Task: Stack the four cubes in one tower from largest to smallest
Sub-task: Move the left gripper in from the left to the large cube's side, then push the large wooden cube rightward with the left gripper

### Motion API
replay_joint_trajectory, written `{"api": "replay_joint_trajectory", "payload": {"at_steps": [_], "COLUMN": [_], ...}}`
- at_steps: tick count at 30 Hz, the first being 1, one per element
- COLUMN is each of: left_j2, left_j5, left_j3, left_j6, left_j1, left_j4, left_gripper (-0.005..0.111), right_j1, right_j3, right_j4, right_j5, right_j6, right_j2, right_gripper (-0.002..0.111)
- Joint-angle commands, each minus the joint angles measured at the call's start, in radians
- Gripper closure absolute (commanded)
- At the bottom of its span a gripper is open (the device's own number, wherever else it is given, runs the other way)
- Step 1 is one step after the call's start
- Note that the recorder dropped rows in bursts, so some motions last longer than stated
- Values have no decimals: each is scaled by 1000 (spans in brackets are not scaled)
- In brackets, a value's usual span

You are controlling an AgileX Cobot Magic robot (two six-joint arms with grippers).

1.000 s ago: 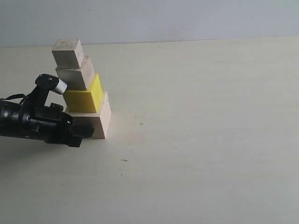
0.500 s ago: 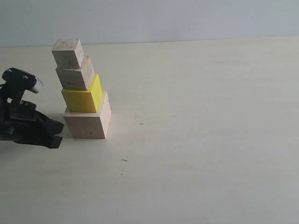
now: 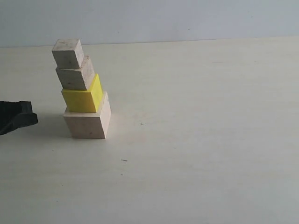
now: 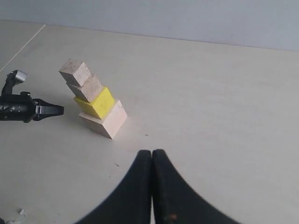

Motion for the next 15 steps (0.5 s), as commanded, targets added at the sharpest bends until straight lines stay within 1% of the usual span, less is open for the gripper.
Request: {"api": "replay_joint_trajectory", "payload": {"at_steps": [1, 4, 7, 11, 13, 15], "left_j2": [71, 128, 181, 210, 210, 210], "left_j5": [77, 179, 258, 282, 296, 316], "left_j3": [-51, -90, -129, -164, -166, -168], "left_j6": [-159, -171, -171, -153, -118, -48], "left_j1": [7, 7, 7, 7, 7, 7], "left_j4": [71, 72, 104, 254, 254, 259], "left_gripper": [107, 106, 97, 74, 61, 53], "right_j1": [-1, -1, -1, -1, -1, -1], "right_j3": [4, 4, 4, 4, 4, 4], "right_j4": [-6, -6, -2, 3, 3, 3], "right_j5": [-3, -3, -3, -3, -3, -3], "right_j6": [-12, -12, -12, -12, -12, -12], "right_j2": [-3, -3, -3, -3, -3, -3], "right_gripper": [108, 108, 108, 108, 108, 108]}}
